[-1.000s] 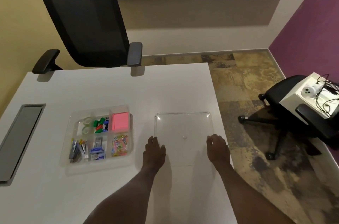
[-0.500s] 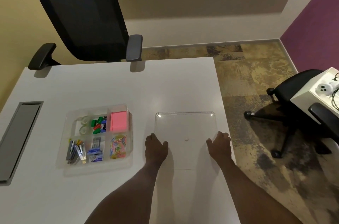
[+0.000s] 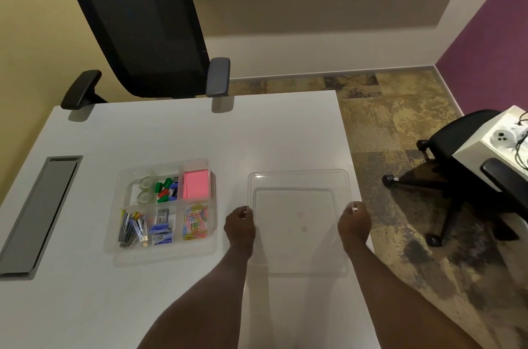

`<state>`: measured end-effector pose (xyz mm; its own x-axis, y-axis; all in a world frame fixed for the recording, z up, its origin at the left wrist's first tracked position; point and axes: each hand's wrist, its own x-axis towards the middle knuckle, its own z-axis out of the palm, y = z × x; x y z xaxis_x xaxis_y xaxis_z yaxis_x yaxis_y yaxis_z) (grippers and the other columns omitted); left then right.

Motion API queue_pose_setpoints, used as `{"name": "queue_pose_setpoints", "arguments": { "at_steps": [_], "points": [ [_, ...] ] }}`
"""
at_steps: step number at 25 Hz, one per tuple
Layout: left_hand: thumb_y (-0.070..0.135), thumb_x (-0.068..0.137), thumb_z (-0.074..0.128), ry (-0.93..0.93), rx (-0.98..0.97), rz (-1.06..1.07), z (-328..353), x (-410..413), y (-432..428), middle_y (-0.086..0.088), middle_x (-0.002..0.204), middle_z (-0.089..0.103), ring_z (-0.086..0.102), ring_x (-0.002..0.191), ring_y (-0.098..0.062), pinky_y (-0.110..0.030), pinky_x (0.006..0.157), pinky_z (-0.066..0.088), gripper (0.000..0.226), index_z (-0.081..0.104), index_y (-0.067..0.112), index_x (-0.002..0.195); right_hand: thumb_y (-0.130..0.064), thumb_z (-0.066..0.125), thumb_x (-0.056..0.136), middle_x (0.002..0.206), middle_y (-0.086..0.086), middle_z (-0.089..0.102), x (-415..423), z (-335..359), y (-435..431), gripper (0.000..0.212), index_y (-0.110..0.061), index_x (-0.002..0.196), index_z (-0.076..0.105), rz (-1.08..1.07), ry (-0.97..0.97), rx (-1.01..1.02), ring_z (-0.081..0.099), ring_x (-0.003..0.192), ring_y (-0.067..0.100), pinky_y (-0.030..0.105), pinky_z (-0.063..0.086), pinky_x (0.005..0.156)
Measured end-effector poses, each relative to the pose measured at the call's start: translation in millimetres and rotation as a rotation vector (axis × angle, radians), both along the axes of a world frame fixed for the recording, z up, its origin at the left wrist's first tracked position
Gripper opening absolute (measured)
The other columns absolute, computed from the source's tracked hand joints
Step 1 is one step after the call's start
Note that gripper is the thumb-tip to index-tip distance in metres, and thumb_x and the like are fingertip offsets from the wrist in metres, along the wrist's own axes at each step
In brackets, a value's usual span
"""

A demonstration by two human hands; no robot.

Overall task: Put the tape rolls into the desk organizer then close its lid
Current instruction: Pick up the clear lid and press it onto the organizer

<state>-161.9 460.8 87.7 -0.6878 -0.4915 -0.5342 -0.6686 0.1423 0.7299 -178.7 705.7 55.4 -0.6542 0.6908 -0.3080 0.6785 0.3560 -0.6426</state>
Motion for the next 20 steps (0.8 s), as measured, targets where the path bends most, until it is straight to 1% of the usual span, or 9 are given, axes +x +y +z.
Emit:
{"name": "queue_pose_setpoints", "arguments": {
  "at_steps": [1, 2, 5, 8, 10, 12, 15, 17, 20],
  "points": [
    [0.010, 0.103, 0.061, 0.028, 0.000, 0.011, 6, 2, -1, -0.016, 0.111, 0.077, 0.070, 0.108, -0.031, -0.042, 0.104, 0.057, 0.025, 0.077, 0.000, 0.119, -0.008, 0.044, 0.102, 0.118, 0.025, 0.066, 2, 5, -2, 0.025, -0.002, 0.114, 0.065, 0.000, 0.017, 0.005, 0.061, 0.110, 0.041, 0.041, 0.049, 0.085],
    [0.010, 0.103, 0.062, 0.056, 0.008, 0.022, 12, 4, -4, -0.016, 0.119, 0.077, 0.071, 0.114, -0.033, -0.047, 0.109, 0.055, 0.027, 0.076, 0.001, 0.125, -0.007, 0.043, 0.102, 0.120, 0.024, 0.067, 3, 11, -4, 0.027, -0.002, 0.117, 0.066, 0.013, 0.034, 0.016, 0.062, 0.112, 0.041, 0.041, 0.050, 0.087],
    [0.006, 0.102, 0.063, 0.134, 0.061, 0.038, 26, 4, -20, -0.025, 0.122, 0.076, 0.070, 0.119, -0.045, -0.056, 0.110, 0.054, 0.029, 0.074, -0.001, 0.128, -0.003, 0.042, 0.100, 0.115, 0.020, 0.071, 6, 27, -7, 0.031, -0.003, 0.116, 0.069, 0.066, 0.098, 0.017, 0.065, 0.109, 0.039, 0.039, 0.051, 0.086],
    [0.002, 0.102, 0.063, 0.150, 0.098, 0.034, 42, 2, -44, -0.031, 0.123, 0.074, 0.066, 0.122, -0.052, -0.063, 0.111, 0.052, 0.029, 0.073, -0.005, 0.128, -0.002, 0.042, 0.100, 0.098, 0.015, 0.075, 11, 40, -13, 0.029, -0.007, 0.108, 0.069, 0.152, 0.127, 0.021, 0.069, 0.096, 0.034, 0.031, 0.047, 0.075],
    [0.002, 0.102, 0.062, 0.165, 0.061, 0.011, 53, 3, -63, -0.030, 0.120, 0.075, 0.067, 0.121, -0.049, -0.060, 0.111, 0.052, 0.027, 0.074, -0.005, 0.124, -0.003, 0.041, 0.100, 0.092, 0.012, 0.075, 16, 50, -25, 0.027, -0.007, 0.106, 0.067, 0.233, 0.144, 0.040, 0.068, 0.092, 0.032, 0.030, 0.045, 0.075],
    [0.005, 0.103, 0.061, 0.186, 0.038, 0.003, 64, 4, -82, -0.027, 0.116, 0.076, 0.070, 0.116, -0.044, -0.051, 0.108, 0.056, 0.024, 0.075, -0.005, 0.120, -0.004, 0.040, 0.101, 0.091, 0.010, 0.075, 19, 59, -42, 0.027, -0.007, 0.106, 0.066, 0.291, 0.186, 0.055, 0.068, 0.091, 0.030, 0.030, 0.047, 0.077],
    [0.005, 0.105, 0.058, 0.234, 0.005, -0.013, 85, 5, -118, -0.025, 0.120, 0.076, 0.070, 0.111, -0.037, -0.047, 0.105, 0.056, 0.026, 0.076, -0.004, 0.120, -0.005, 0.038, 0.102, 0.090, 0.008, 0.074, 22, 73, -78, 0.027, -0.008, 0.107, 0.065, 0.293, 0.264, 0.048, 0.068, 0.090, 0.027, 0.028, 0.046, 0.077],
    [0.000, 0.103, 0.056, 0.297, -0.023, -0.007, 99, 4, -145, -0.026, 0.119, 0.076, 0.070, 0.114, -0.038, -0.045, 0.105, 0.055, 0.026, 0.076, -0.008, 0.116, -0.006, 0.038, 0.102, 0.090, 0.008, 0.073, 22, 86, -106, 0.026, -0.009, 0.107, 0.064, 0.320, 0.312, 0.048, 0.068, 0.089, 0.026, 0.028, 0.045, 0.076],
    [-0.001, 0.101, 0.056, 0.383, -0.079, 0.030, 123, 3, -187, -0.024, 0.118, 0.077, 0.069, 0.118, -0.037, -0.038, 0.104, 0.051, 0.025, 0.077, -0.009, 0.112, -0.007, 0.041, 0.101, 0.089, 0.008, 0.072, 18, 111, -148, 0.022, -0.009, 0.099, 0.062, 0.392, 0.397, 0.058, 0.066, 0.086, 0.025, 0.034, 0.051, 0.077]
  ]
}}
